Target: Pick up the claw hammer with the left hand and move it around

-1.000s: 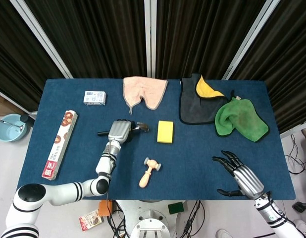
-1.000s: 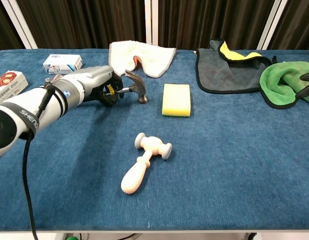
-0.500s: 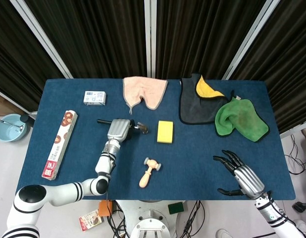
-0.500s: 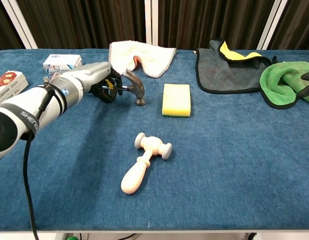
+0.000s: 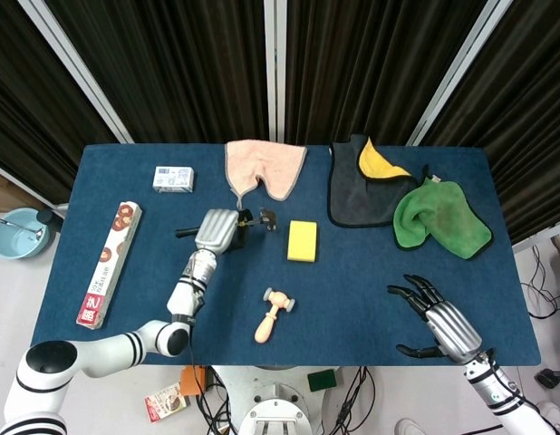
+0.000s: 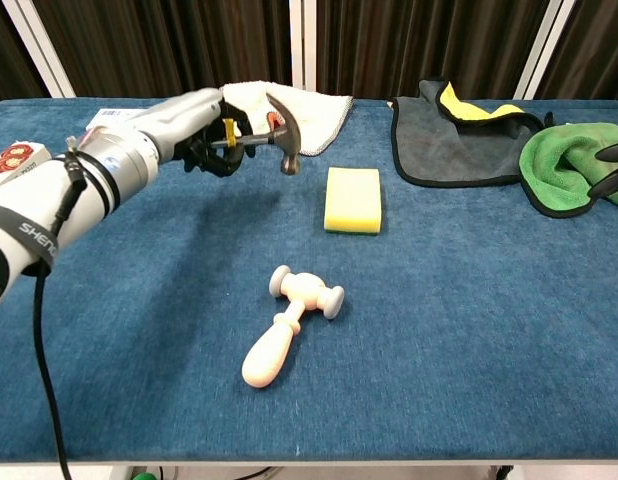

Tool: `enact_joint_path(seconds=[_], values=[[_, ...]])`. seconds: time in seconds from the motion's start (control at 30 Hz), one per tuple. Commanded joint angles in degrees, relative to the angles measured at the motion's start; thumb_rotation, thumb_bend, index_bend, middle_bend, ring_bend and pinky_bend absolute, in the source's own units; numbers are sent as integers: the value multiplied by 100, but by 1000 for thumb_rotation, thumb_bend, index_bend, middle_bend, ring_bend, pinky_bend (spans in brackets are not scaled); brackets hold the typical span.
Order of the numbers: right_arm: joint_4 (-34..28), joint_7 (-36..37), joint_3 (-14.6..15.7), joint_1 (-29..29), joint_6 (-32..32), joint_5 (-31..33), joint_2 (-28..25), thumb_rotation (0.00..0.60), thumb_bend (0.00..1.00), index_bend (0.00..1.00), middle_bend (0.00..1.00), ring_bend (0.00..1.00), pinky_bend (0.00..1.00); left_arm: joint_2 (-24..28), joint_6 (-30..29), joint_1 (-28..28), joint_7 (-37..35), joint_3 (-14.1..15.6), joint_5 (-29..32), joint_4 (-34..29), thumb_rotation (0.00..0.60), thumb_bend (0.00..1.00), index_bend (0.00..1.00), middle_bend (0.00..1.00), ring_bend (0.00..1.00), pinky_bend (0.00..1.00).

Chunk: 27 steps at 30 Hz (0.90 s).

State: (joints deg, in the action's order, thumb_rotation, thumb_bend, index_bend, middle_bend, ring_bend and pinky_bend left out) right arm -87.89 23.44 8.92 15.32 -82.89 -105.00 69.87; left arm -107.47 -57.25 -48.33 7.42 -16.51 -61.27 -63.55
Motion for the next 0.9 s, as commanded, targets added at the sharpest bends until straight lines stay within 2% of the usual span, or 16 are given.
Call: enact_joint_path(seconds=[0.03,0.23,0.43,0.7,0.9], values=[[-25,-28,-2,3,13,0,-7,600,107,127,184,0,63,41,-280,68,-651,28,-548,103,600,942,812,801,825,849],[-70,-78,0,10,61,15,-18,600,107,127,185,0,63,-27,-486,3,-1469,109,-1206,317,600,988,845,848,903,917],[-52,-71,0,-24,29,38,-18,600,107,127,189,0,62,-220,-387,-204,-2087,205,-1617,633,600,991,851,859,916,924],[-13,-24,-5,-65,6,88,-21,600,106,127,189,0,63,-727,-243,-616,-2005,268,-1919,1476,600,991,857,871,914,933],[7,11,-13,-89,4,131,-26,600,106,127,189,0,63,-1026,-70,-797,-1876,276,-1924,2071,600,994,858,871,903,989]])
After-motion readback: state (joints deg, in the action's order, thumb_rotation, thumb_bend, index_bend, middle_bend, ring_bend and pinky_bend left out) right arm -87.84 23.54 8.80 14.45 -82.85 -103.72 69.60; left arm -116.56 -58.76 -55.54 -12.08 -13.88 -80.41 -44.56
